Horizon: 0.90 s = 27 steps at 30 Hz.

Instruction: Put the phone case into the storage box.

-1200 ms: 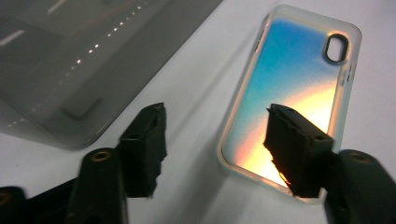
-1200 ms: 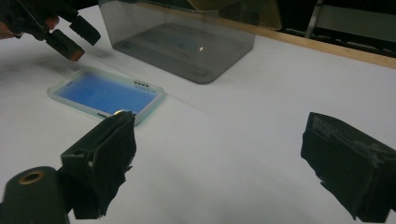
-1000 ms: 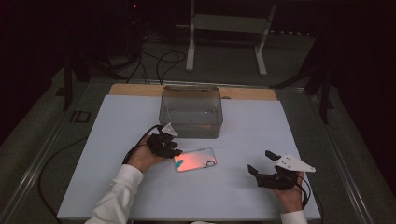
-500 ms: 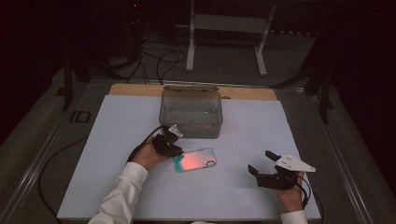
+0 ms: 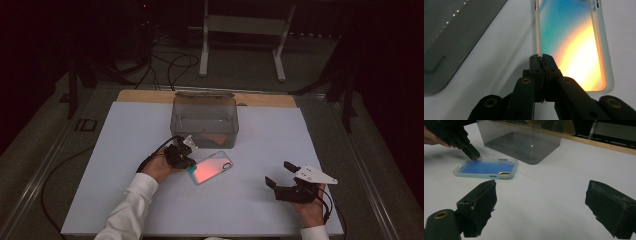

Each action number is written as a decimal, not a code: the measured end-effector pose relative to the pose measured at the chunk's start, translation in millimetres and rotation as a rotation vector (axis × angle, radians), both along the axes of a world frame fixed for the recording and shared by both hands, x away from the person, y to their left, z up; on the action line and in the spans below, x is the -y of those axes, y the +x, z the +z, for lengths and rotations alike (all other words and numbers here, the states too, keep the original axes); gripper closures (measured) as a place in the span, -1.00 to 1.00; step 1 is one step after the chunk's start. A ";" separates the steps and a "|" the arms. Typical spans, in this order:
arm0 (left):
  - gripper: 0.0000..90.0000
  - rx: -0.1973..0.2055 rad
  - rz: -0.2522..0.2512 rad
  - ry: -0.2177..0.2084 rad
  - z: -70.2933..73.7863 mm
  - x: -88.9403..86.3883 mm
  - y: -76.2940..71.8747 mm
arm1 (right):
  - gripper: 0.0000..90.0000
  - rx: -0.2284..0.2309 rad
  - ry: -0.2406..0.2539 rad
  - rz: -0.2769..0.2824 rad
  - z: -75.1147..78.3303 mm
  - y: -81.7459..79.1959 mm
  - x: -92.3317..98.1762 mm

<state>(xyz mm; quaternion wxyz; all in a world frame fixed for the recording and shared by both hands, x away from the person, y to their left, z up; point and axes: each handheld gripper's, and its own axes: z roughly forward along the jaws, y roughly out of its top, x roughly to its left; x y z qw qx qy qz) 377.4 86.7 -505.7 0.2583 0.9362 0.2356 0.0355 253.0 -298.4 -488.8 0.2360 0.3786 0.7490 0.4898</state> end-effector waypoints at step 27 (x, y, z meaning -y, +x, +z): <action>0.98 0.185 0.197 -0.188 41.1 -30.3 -35.9 | -0.78 -0.017 0.004 0.000 -1.7 1.6 -1.5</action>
